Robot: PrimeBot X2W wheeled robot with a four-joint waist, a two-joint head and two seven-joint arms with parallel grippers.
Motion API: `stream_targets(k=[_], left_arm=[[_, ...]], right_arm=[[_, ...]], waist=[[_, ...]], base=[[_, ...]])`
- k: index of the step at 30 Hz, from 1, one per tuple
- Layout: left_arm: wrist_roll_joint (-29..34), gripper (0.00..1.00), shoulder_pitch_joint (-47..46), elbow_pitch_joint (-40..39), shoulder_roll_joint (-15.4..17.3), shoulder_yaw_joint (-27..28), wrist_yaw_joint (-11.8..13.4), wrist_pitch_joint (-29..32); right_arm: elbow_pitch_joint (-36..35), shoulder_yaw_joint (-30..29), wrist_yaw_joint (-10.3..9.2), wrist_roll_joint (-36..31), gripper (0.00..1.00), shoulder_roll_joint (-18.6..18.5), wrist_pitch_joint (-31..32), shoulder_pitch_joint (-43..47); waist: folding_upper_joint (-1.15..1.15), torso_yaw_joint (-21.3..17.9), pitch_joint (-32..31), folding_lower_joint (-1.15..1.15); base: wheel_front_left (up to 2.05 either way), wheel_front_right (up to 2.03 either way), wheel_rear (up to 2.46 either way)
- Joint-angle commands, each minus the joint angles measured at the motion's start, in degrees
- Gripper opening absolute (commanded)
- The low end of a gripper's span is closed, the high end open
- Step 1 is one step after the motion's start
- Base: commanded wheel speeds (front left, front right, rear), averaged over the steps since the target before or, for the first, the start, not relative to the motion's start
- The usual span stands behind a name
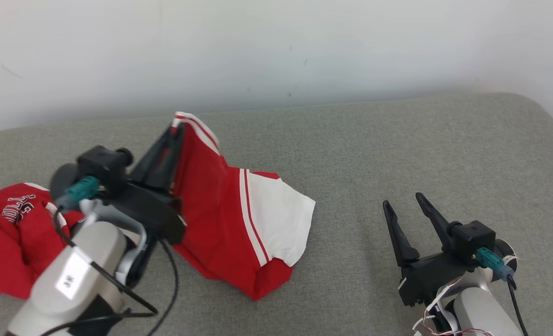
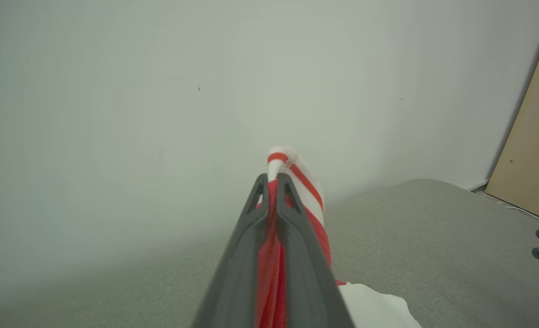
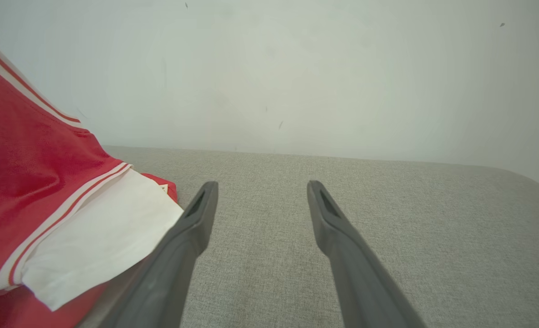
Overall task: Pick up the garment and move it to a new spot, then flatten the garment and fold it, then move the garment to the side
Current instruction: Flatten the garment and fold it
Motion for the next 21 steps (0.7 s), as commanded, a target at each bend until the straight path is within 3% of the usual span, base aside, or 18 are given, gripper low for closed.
stream_targets(k=[1,10,21], left_arm=[[0.60,0.00,0.68,-0.34,-0.94,-1.11,-0.72,-0.39],[-0.88,0.00,2.60,-0.27,-9.18,-7.44,-4.47,-0.18],[-2.70,0.00,5.75,2.81,-15.37,-13.91,-6.11,-0.36]], right_arm=[[-0.28,0.03,-0.02,0.20,1.00,-0.28,-0.30,-0.32],[-0.30,-0.16,-0.02,0.00,1.00,-0.28,-0.30,-0.59],[-0.48,-0.41,-0.02,0.02,1.00,-0.27,-0.30,-0.59]], waist=[[0.01,-0.37,0.37,0.00],[0.01,-1.99,0.80,0.00],[0.01,-3.63,1.09,0.00]], base=[[0.00,0.00,0.00],[0.00,0.00,0.00],[0.00,0.00,0.00]])
